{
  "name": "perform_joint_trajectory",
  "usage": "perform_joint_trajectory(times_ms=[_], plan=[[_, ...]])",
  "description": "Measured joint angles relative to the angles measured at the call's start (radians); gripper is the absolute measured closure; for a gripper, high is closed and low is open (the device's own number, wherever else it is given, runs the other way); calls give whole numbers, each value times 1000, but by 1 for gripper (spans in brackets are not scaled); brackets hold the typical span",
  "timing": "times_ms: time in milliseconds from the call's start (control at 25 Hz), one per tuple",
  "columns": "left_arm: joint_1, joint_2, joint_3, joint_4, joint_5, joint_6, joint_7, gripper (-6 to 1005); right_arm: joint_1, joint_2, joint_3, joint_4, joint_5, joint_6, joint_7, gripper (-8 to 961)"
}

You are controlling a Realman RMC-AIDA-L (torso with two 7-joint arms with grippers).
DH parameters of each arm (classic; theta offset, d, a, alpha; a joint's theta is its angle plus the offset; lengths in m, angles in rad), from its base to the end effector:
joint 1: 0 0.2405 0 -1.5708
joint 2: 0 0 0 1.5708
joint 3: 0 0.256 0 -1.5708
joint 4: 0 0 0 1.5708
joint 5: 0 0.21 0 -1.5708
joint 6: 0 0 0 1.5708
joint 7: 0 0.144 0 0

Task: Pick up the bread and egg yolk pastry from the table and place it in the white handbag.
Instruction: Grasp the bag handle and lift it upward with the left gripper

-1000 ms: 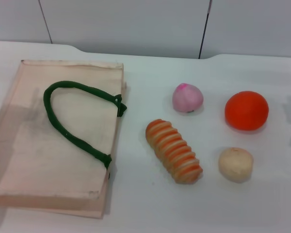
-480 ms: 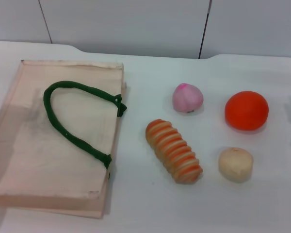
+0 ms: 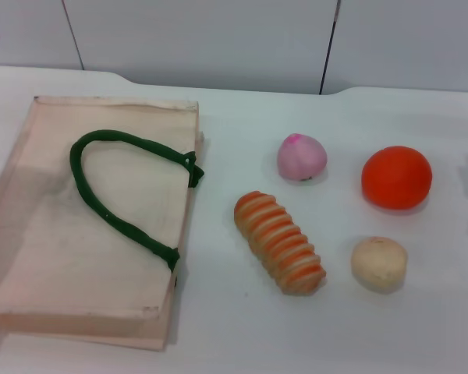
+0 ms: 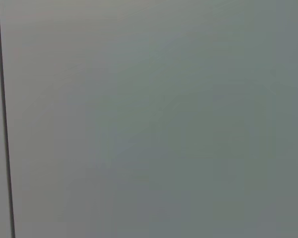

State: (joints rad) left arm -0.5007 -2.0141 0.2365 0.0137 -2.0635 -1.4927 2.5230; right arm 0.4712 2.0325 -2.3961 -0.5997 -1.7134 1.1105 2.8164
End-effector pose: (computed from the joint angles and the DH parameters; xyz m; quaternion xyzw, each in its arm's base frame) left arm -0.3252 0.3371 0.0717 -0.5886 -0.2331 -0.4986 0.5921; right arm 0.2664 0.3703 -0.0038 -0.5898 0.2561 0.3299 0.6912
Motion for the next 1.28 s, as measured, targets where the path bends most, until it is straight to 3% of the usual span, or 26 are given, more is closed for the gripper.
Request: perform_joint_trajectory(times_ms=[320,600,1280], plan=[[-4,28,3,134,198,91,-374,291,4,-2,5,-4,2,-36,1,72],[-30,30,3,299,417,191,-700,292,4,-3,6,-1,3,-35,2,72],[-55,36,2,347,537,234,-824,295,2,-3,2,0,3,-32,2,72]])
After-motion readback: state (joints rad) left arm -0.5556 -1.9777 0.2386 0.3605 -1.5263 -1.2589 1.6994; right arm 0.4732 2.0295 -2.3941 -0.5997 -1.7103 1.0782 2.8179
